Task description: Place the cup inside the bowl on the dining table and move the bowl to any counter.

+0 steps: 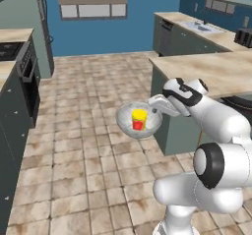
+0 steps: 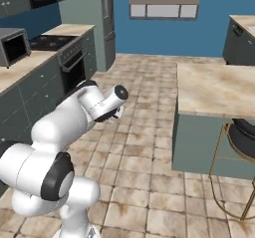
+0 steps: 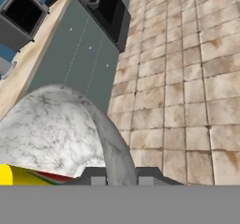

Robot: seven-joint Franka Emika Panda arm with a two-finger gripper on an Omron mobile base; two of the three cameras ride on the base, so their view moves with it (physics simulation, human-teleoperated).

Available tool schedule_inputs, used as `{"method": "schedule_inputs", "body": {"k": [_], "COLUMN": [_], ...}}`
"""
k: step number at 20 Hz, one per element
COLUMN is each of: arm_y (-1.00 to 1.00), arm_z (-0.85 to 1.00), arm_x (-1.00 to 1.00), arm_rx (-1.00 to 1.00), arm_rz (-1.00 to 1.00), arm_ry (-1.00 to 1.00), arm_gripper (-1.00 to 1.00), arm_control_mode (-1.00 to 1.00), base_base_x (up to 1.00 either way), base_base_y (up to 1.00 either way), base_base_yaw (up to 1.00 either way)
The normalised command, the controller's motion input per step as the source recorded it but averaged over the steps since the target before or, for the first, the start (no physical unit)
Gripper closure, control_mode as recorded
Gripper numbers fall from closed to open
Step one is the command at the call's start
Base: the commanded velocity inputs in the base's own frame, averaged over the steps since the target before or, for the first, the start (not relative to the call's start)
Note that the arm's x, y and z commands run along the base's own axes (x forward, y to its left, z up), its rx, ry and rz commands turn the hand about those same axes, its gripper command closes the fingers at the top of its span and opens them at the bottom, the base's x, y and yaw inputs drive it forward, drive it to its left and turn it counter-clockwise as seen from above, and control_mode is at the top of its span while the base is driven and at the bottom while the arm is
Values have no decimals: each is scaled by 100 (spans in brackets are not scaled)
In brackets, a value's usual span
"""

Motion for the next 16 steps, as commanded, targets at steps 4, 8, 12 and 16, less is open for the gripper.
{"method": "schedule_inputs", "body": {"k": [4, 8, 12, 16], "arm_y": [0, 0, 0, 0], "arm_z": [0, 0, 0, 0], "arm_x": [0, 0, 0, 0], "arm_rx": [0, 0, 0, 0], "arm_rz": [0, 0, 0, 0], "arm_ry": [0, 0, 0, 0], "arm_gripper": [100, 100, 100, 100], "arm_control_mode": [100, 100, 100, 100], "base_base_x": [21, 0, 0, 7], "base_base_y": [1, 0, 10, 6], "base_base_yaw": [-1, 0, 21, 45]}}
